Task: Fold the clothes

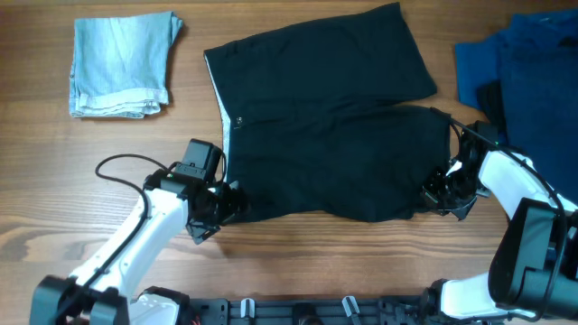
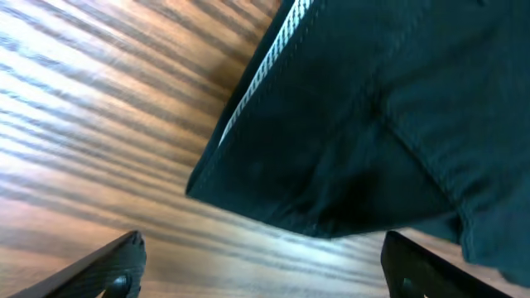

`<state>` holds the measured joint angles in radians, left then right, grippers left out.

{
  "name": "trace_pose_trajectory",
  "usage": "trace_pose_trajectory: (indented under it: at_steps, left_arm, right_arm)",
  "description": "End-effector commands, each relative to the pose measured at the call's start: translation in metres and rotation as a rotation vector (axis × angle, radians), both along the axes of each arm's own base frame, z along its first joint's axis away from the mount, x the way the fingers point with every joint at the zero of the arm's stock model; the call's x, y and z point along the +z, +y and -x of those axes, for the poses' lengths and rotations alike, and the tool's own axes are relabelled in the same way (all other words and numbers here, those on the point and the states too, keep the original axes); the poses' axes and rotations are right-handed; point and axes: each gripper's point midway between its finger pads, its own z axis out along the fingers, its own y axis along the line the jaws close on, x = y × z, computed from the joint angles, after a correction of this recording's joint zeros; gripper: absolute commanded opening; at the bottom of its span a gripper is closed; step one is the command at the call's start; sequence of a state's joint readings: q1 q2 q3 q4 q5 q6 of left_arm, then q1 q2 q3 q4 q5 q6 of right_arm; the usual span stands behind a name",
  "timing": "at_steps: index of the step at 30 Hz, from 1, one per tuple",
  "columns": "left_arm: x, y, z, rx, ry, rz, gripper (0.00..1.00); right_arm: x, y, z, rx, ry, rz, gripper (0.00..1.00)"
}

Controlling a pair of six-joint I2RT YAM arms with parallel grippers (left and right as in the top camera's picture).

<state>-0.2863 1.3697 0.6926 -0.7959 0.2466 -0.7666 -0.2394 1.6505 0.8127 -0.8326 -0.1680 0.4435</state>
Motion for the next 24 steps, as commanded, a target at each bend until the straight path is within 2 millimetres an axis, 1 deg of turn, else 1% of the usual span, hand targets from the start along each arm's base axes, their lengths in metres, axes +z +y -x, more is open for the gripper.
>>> trace_pose_trajectory:
  at_steps: [1, 3, 6, 8, 10, 12, 14, 15, 16, 18, 19, 21, 24]
  left_arm:
    - [-0.013, -0.003, 0.004, 0.08, 0.07, 0.005, 0.89]
    - [-0.02, -0.003, 0.002, 0.131, 0.094, 0.001, 0.88]
    - [-0.03, -0.005, -0.002, 0.156, 0.108, -0.001, 0.9]
    - [-0.035, -0.004, 0.001, 0.159, 0.136, -0.012, 0.81]
    - [-0.037, -0.004, 0.001, 0.159, 0.141, -0.014, 0.68]
    - [-0.037, -0.004, 0.001, 0.158, 0.138, -0.013, 0.48]
    - [-0.037, -0.004, 0.002, 0.144, 0.138, -0.014, 0.32]
    - [-0.037, -0.003, 0.003, 0.143, 0.143, -0.016, 0.15]
    - [-0.036, -0.003, 0.007, 0.143, 0.162, -0.017, 0.04]
    - [-0.036, -0.002, 0.014, 0.101, 0.181, -0.016, 0.04]
    - [-0.035, -0.001, 0.019, 0.044, 0.184, -0.019, 0.04]
    - [-0.032, 0.001, 0.021, 0.005, 0.18, -0.017, 0.04]
    - [-0.017, 0.003, 0.013, -0.065, 0.123, -0.002, 0.04]
  right_arm:
    - [-0.019, 0.002, 0.007, 0.026, 0.021, -0.007, 0.04]
    - [-0.02, 0.002, 0.007, 0.026, 0.023, -0.007, 0.04]
    - [-0.02, 0.001, 0.005, 0.027, 0.012, -0.004, 0.04]
    - [-0.021, 0.001, 0.006, 0.026, 0.014, -0.005, 0.04]
    - [-0.022, 0.002, 0.008, 0.025, 0.016, -0.005, 0.04]
    - [-0.022, 0.002, 0.008, 0.026, 0.018, -0.005, 0.04]
    - [-0.022, 0.002, 0.008, 0.026, 0.017, -0.005, 0.04]
    - [-0.022, 0.002, 0.007, 0.026, 0.013, -0.004, 0.04]
    - [-0.022, 0.001, 0.005, 0.026, 0.006, -0.002, 0.04]
    - [-0.019, 0.0, -0.001, 0.032, -0.008, 0.0, 0.04]
    - [-0.016, -0.001, -0.005, 0.038, -0.014, 0.001, 0.04]
    - [-0.007, -0.003, -0.011, 0.047, -0.016, 0.001, 0.04]
    - [0.011, -0.006, -0.023, 0.056, -0.03, 0.004, 0.04]
